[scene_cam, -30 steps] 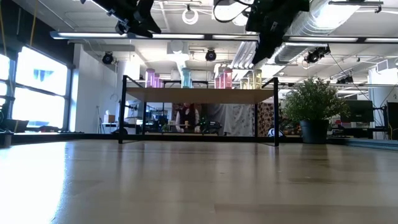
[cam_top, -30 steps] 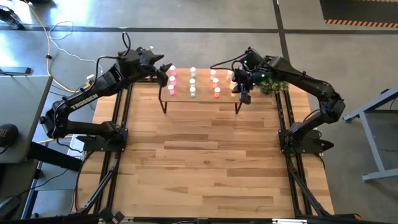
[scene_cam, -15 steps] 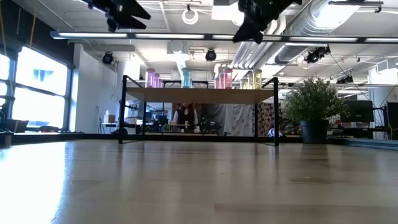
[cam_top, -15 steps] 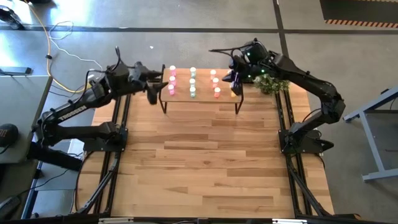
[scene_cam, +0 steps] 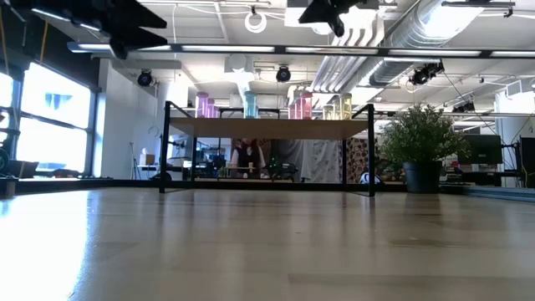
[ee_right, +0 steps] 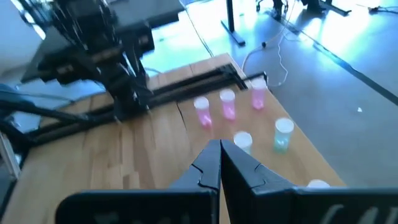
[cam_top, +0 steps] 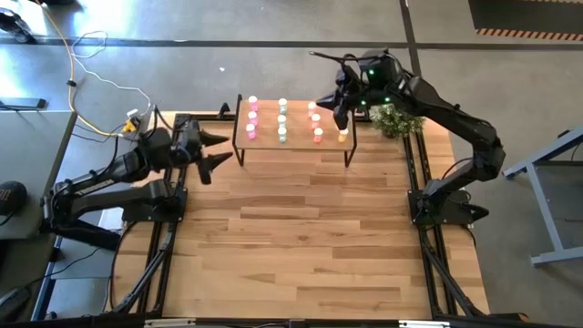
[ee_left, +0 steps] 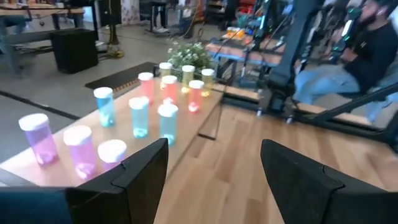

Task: Pick and place medicine bottles onto shelf by color
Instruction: Adjust the pill bottles on the shelf

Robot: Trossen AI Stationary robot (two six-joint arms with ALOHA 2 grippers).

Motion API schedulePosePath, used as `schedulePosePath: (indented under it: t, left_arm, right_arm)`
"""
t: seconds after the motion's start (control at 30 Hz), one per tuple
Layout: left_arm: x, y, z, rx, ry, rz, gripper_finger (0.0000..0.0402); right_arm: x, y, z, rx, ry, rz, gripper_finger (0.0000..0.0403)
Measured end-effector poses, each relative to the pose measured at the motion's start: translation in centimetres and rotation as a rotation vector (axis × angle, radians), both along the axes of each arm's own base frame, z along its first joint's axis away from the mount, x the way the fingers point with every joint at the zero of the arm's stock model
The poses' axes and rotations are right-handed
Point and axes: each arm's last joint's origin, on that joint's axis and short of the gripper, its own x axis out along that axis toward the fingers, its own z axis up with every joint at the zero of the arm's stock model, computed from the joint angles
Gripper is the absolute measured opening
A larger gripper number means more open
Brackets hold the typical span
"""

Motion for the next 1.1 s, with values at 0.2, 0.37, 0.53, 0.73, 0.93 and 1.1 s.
schedulePosePath:
  t: [0.2, 0.37, 0.53, 0.73, 0.93, 1.1]
  left_arm:
    - [-1.6, -1.4, -2.1, -0.012, -0.087, -0.055, 0.0245]
    - [-2.5, -2.0, -4.0, -0.013, -0.143, -0.075, 0.0245]
    - [-3.0, -2.3, -5.9, -0.009, -0.165, -0.076, 0.0245]
    - [-2.7, -2.1, -8.2, -0.013, -0.192, -0.076, 0.0245]
    - [-2.3, -1.9, -10.0, -0.021, -0.195, -0.075, 0.0245]
    - [-2.1, -1.8, -11.1, -0.079, -0.187, -0.069, 0.0245]
  right_arm:
    - [-0.1, 0.3, 1.4, 0.003, -0.043, -0.010, 0.0000]
    - [-0.3, 0.3, 2.1, 0.027, -0.073, -0.031, 0.0000]
    - [-0.3, 0.2, 2.4, 0.022, -0.084, -0.087, 0.0000]
    - [-0.7, -0.7, 2.4, -0.035, -0.070, -0.184, 0.0000]
    - [-1.8, -2.3, 2.4, -0.119, -0.039, -0.241, 0.0000]
    - [-3.1, -3.9, 2.4, -0.176, -0.015, -0.285, 0.0000]
